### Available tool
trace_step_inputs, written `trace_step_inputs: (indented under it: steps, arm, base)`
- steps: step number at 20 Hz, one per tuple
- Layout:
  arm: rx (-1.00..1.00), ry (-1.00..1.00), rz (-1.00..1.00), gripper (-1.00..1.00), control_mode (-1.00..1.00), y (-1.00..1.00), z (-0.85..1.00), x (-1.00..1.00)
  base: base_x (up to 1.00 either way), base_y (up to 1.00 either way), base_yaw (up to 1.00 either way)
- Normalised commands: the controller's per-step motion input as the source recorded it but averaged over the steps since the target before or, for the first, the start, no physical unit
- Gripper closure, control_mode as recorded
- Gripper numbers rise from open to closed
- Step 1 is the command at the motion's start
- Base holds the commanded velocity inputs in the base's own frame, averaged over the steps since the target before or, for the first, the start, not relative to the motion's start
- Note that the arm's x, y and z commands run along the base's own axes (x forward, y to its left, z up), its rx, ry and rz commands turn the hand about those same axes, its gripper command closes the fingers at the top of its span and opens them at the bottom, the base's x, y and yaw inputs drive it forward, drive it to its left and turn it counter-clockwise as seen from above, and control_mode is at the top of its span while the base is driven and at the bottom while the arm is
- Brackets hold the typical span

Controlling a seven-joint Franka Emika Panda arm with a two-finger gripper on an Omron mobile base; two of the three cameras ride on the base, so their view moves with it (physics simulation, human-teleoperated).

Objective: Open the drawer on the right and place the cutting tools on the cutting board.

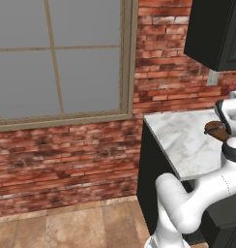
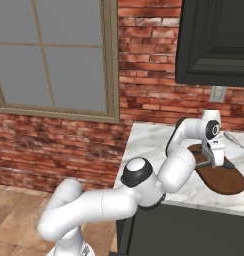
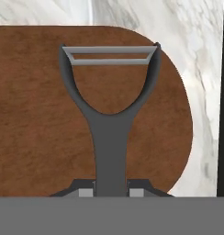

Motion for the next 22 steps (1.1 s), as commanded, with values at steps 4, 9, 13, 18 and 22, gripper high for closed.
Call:
trace_step_inputs:
  steps: [4, 9, 13, 18, 22]
  arm:
    - [0.0, 0.0, 0.0, 1.0, -1.0, -0.09, -0.18, 0.0]
    - [0.0, 0.0, 0.0, 1.0, -1.0, -0.06, -0.17, 0.0]
    - [0.0, 0.0, 0.0, 1.0, -1.0, -0.04, -0.15, 0.0]
    - [0.0, 0.0, 0.0, 1.0, -1.0, -0.13, -0.07, 0.0]
    - [0.0, 0.0, 0.0, 1.0, -1.0, -0.08, -0.08, 0.0]
  base:
    - [0.0, 0.0, 0.0]
    - [0.0, 0.0, 0.0]
    - [0.0, 0.0, 0.0]
    - [0.0, 0.0, 0.0]
    - [0.0, 0.0, 0.0]
